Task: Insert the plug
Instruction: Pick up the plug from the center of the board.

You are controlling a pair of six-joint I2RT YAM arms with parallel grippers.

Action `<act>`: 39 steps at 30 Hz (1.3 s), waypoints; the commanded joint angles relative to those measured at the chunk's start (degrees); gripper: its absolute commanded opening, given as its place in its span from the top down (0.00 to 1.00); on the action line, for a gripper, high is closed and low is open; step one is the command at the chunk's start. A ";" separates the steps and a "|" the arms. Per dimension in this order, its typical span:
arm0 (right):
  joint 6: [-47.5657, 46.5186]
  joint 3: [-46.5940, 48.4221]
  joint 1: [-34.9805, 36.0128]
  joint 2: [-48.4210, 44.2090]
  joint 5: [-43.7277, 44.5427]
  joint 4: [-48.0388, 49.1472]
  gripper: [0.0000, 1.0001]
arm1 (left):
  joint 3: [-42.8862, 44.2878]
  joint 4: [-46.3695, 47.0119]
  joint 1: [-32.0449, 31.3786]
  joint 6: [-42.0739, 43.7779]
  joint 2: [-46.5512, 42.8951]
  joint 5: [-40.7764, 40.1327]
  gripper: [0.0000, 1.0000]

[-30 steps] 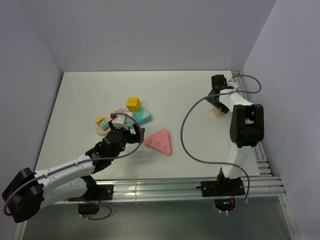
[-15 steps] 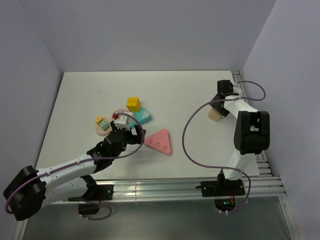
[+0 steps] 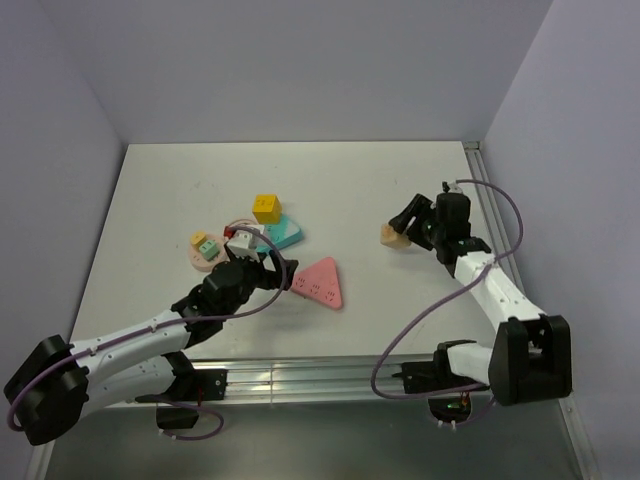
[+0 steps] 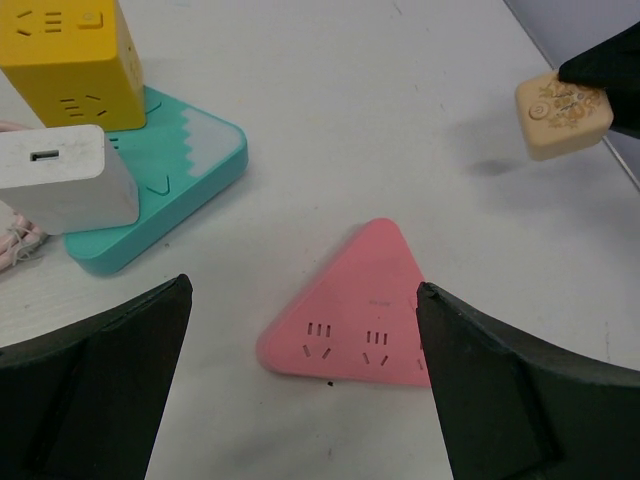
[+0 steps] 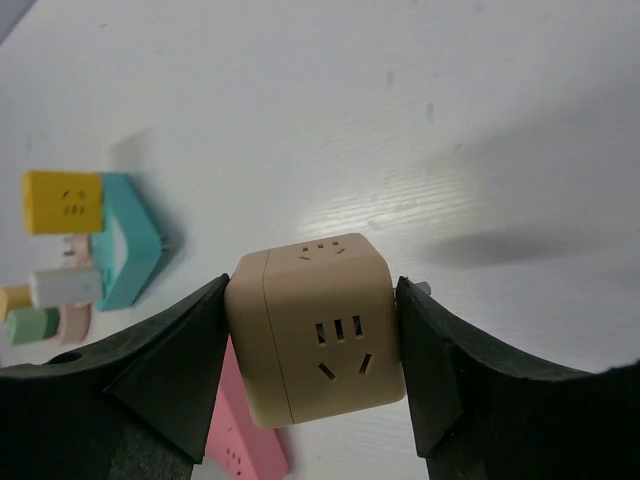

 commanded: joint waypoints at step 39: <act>-8.13 -27.26 38.20 -29.24 7.83 56.81 0.82 | 18.24 -21.29 0.22 -78.47 0.95 12.92 0.00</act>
